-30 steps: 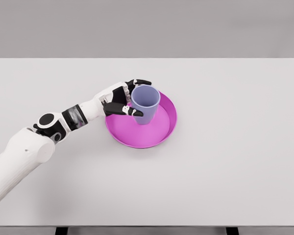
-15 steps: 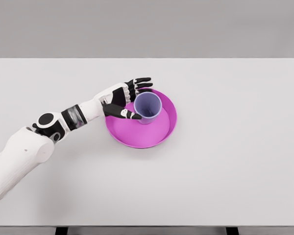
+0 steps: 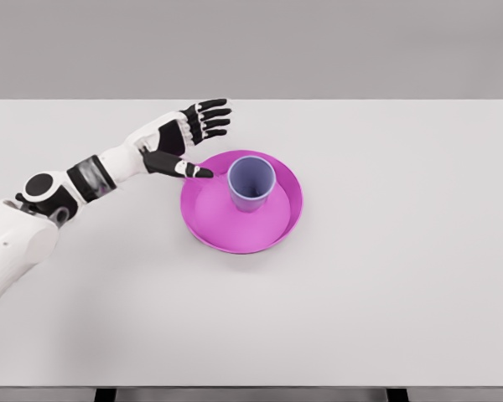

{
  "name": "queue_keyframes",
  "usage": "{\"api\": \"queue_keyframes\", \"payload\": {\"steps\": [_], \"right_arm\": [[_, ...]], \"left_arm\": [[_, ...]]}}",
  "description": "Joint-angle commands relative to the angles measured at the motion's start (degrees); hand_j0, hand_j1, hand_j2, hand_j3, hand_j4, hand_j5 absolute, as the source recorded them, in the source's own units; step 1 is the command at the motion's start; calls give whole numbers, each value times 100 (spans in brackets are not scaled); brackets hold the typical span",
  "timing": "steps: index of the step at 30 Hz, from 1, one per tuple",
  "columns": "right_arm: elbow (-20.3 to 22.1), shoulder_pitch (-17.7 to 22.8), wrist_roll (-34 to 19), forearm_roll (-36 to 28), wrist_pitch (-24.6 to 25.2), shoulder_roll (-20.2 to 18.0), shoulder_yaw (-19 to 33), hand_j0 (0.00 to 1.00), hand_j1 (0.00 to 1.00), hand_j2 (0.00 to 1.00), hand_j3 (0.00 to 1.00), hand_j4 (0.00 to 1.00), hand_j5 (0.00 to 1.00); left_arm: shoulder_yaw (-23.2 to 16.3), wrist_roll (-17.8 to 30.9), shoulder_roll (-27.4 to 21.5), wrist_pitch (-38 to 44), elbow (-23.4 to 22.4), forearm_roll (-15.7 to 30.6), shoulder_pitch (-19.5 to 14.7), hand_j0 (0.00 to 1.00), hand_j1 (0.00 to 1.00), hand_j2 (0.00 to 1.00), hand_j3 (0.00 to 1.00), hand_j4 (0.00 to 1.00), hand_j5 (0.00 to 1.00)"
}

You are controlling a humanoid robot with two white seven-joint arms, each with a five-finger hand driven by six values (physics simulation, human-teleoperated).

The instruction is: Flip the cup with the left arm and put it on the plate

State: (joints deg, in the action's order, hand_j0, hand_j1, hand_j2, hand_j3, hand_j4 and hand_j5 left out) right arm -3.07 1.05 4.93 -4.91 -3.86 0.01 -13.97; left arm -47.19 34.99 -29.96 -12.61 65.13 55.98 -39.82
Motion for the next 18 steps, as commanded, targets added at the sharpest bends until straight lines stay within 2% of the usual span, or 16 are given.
{"api": "queue_keyframes", "payload": {"steps": [1, 4, 7, 8, 15, 16, 18], "right_arm": [[-1, 0, 0, -1, 0, -1, 0, 100, 100, 100, 100, 100, 100], [-1, 0, 0, -1, 0, -1, 0, 100, 100, 100, 100, 100, 100], [-1, 0, 0, -1, 0, -1, 0, 100, 100, 100, 100, 100, 100], [-1, 0, 0, -1, 0, -1, 0, 100, 100, 100, 100, 100, 100], [-1, 0, 0, -1, 0, -1, 0, 100, 100, 100, 100, 100, 100], [-1, 0, 0, -1, 0, -1, 0, 100, 100, 100, 100, 100, 100], [-1, -9, 0, -1, 0, -1, 0, 100, 100, 100, 100, 100, 100]], "left_arm": [[192, 1, -414, -40, 518, 36, 9, 100, 100, 100, 100, 100, 100], [219, 1, -950, -207, 1282, 54, 70, 100, 100, 100, 100, 100, 100], [219, 1, -1838, -207, 1362, 54, 255, 100, 100, 100, 100, 100, 100], [219, 1, -1979, -207, 1362, 54, 299, 100, 100, 100, 100, 100, 100], [210, 1, -2075, -207, 1300, 36, 352, 100, 100, 100, 100, 100, 100], [219, 1, -2295, -207, 1309, 36, 343, 100, 100, 100, 100, 100, 100], [219, 1, -2401, -207, 1283, 27, 334, 100, 100, 100, 100, 100, 100]]}}
